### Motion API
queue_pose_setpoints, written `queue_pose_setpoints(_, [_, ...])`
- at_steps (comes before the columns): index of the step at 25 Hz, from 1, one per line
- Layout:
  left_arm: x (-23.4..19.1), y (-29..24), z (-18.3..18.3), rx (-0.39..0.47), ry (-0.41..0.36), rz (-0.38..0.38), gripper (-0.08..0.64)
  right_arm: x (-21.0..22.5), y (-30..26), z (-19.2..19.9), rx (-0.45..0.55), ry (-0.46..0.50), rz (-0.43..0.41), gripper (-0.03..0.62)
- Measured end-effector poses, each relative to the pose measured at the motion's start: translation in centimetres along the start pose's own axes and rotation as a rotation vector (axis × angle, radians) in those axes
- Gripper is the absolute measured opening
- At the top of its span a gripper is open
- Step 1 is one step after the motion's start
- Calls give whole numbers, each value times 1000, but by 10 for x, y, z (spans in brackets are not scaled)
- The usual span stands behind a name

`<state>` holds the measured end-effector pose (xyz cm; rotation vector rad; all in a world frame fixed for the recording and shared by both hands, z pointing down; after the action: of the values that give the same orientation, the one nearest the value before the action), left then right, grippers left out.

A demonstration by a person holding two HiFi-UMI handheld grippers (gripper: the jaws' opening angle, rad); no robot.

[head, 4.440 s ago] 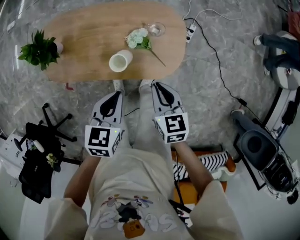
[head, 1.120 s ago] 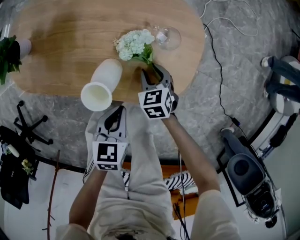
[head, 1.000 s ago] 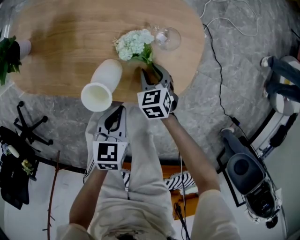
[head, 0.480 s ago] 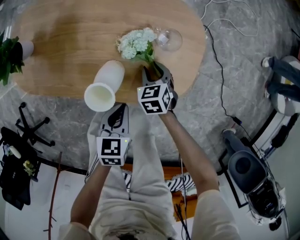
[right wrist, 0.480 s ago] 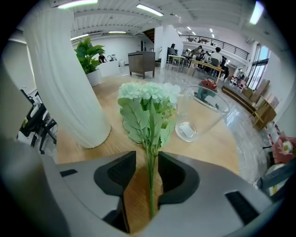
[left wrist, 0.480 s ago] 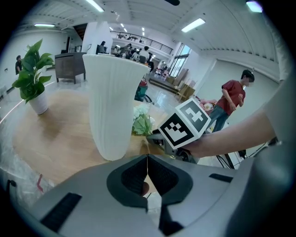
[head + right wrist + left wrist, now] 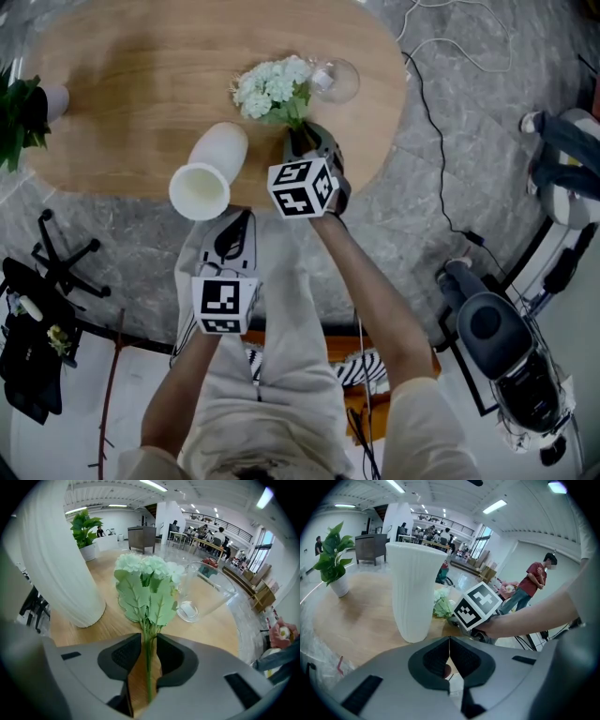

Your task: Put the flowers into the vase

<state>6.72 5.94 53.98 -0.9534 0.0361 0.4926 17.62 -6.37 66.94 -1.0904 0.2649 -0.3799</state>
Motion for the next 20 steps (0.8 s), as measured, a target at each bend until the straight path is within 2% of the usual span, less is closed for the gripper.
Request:
queue_pose_setpoints(4, [-1, 1, 1, -1, 6, -2, 9, -1, -5, -2, -57, 37, 1, 104])
queue_pose_setpoints(9, [-1, 3, 1, 0, 7, 2, 9, -2, -7, -3, -92, 67, 2, 54])
queue_pose_setpoints(20, [0, 5, -1, 0, -8, 5, 9, -3, -9, -2, -116, 53, -54, 23])
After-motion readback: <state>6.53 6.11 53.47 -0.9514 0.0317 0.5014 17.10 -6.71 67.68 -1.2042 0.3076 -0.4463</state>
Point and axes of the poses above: the fingertips, and each gripper's own axes: y backward along the fingers, x to its right, z out of its underside, the point moved 4 cm from there along y, backward along the fingers, and after that the axes turned 9 degrees about -y, right-handed, at the moved point
